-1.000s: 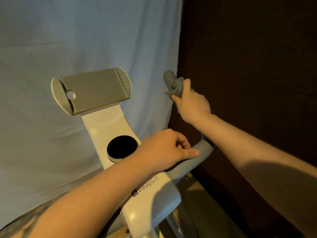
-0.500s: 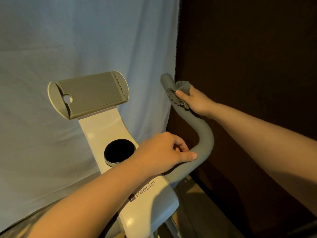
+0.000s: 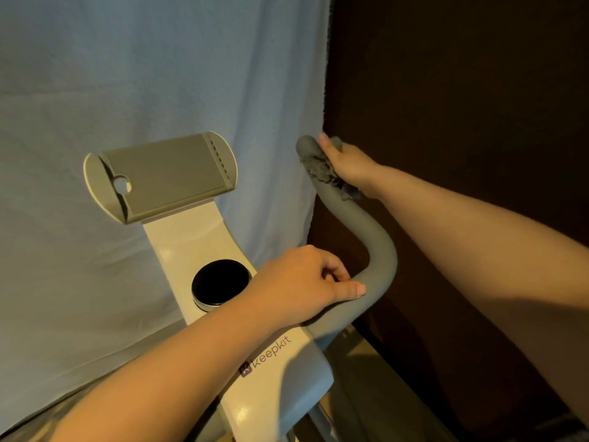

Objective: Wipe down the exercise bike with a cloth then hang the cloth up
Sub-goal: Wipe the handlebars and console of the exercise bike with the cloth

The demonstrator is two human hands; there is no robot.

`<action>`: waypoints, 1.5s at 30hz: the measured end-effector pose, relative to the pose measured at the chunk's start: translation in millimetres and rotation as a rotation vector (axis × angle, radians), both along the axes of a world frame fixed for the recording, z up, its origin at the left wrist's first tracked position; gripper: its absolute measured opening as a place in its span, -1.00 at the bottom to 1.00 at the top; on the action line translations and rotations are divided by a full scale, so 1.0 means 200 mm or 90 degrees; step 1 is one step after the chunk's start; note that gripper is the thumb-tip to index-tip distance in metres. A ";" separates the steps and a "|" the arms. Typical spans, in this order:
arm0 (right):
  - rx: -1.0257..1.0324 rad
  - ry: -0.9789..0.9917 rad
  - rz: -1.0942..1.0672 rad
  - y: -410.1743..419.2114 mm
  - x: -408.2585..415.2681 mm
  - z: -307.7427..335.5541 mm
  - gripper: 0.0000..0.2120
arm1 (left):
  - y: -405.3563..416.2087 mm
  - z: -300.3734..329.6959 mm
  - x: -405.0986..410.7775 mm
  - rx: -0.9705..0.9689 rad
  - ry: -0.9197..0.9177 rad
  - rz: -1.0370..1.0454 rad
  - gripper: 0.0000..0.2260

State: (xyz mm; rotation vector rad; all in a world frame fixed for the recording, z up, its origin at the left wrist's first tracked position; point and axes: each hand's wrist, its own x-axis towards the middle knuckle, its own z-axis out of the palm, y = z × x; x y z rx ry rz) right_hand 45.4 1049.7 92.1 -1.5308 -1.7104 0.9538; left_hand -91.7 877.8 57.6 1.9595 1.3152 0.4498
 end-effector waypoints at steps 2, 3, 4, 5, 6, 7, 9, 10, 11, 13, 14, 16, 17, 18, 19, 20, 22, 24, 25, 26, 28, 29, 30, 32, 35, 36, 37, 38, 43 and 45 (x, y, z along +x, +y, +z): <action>0.017 0.093 -0.024 0.01 -0.06 0.03 -0.40 | 0.00 0.00 -0.01 0.002 0.001 0.003 -0.74; 0.016 0.135 -0.040 0.01 -0.07 0.01 -0.48 | 0.00 0.00 -0.01 0.006 0.003 0.005 -0.74; -0.006 0.164 -0.062 -0.01 -0.06 -0.02 -0.56 | -0.01 0.00 -0.01 0.008 0.007 0.006 -0.73; -0.044 0.169 -0.073 -0.03 -0.03 -0.06 -0.58 | -0.01 0.00 -0.01 0.009 0.009 0.006 -0.73; -0.089 0.156 -0.072 -0.04 0.01 -0.09 -0.49 | -0.01 0.00 -0.01 0.010 0.006 0.005 -0.73; -0.136 0.135 -0.063 -0.05 0.05 -0.11 -0.36 | 0.00 0.00 -0.01 0.010 0.000 0.005 -0.73; -0.169 0.046 -0.050 -0.04 0.08 -0.11 -0.10 | 0.00 0.00 -0.01 0.008 -0.006 0.000 -0.73; -0.156 0.008 -0.052 -0.02 0.08 -0.09 -0.01 | 0.00 0.00 -0.01 0.007 -0.005 -0.001 -0.74; -0.132 -0.005 -0.052 0.00 0.06 -0.06 -0.01 | 0.01 0.00 -0.01 0.007 -0.004 0.000 -0.74; -0.064 0.038 -0.052 0.02 0.00 -0.01 -0.17 | 0.01 0.00 0.00 0.003 -0.004 0.001 -0.74; -0.034 0.075 -0.058 0.02 -0.03 0.00 -0.24 | 0.00 -0.01 0.00 0.002 -0.004 0.000 -0.74; -0.010 0.140 -0.055 0.01 -0.04 -0.01 -0.32 | 0.00 0.00 0.00 0.000 -0.006 -0.004 -0.74; -0.008 0.148 -0.050 -0.01 -0.02 -0.05 -0.35 | 0.00 0.00 0.00 -0.002 -0.007 -0.007 -0.74; -0.011 0.135 -0.041 -0.02 0.01 -0.09 -0.37 | 0.00 0.00 0.00 -0.003 -0.009 -0.009 -0.74; -0.021 0.108 -0.023 -0.02 0.05 -0.13 -0.40 | 0.00 0.00 0.00 -0.002 -0.011 -0.009 -0.74; -0.038 0.084 0.004 -0.02 0.09 -0.14 -0.42 | 0.00 0.00 0.00 0.000 -0.011 -0.009 -0.74; -0.073 0.072 0.039 -0.01 0.11 -0.10 -0.44 | 0.01 -0.01 0.00 0.003 -0.011 -0.005 -0.74; -0.051 0.108 0.025 0.02 0.06 -0.04 -0.43 | 0.01 -0.01 0.00 0.003 -0.008 -0.002 -0.74; -0.027 0.136 0.012 0.03 0.03 -0.02 -0.42 | 0.01 -0.01 0.00 0.001 -0.008 -0.002 -0.74; -0.002 0.152 0.009 0.03 -0.01 0.00 -0.40 | 0.00 -0.01 -0.01 0.000 -0.008 -0.001 -0.74; 0.018 0.140 0.027 0.03 -0.05 0.00 -0.38 | 0.00 -0.01 -0.01 -0.001 -0.008 0.001 -0.75; 0.006 0.136 0.034 0.02 -0.04 -0.03 -0.39 | 0.00 -0.01 -0.01 0.001 -0.006 0.001 -0.74; -0.012 0.132 0.033 0.00 -0.02 -0.05 -0.40 | 0.00 -0.01 -0.01 0.003 -0.004 0.002 -0.74; -0.079 0.122 0.022 -0.02 0.04 -0.08 -0.44 | 0.00 -0.01 -0.01 0.009 -0.005 0.003 -0.74; -0.190 0.167 0.041 0.01 0.05 -0.04 -0.28 | 0.00 -0.01 -0.01 0.010 -0.007 0.002 -0.74; -0.191 0.182 0.037 0.05 0.03 -0.01 -0.22 | 0.00 -0.01 -0.01 0.008 -0.007 0.002 -0.74; -0.178 0.192 0.019 0.07 0.00 0.03 -0.18 | 0.00 -0.01 -0.01 0.008 -0.008 0.002 -0.74; -0.155 0.192 -0.010 0.08 -0.04 0.06 -0.15 | 0.00 -0.01 -0.01 0.007 -0.008 0.003 -0.74; -0.103 0.206 -0.020 0.03 -0.03 -0.03 -0.43 | 0.00 -0.01 -0.01 0.013 -0.004 0.003 -0.74; -0.141 0.174 0.032 -0.02 0.04 -0.06 -0.51 | 0.00 -0.01 0.00 0.014 -0.003 0.003 -0.74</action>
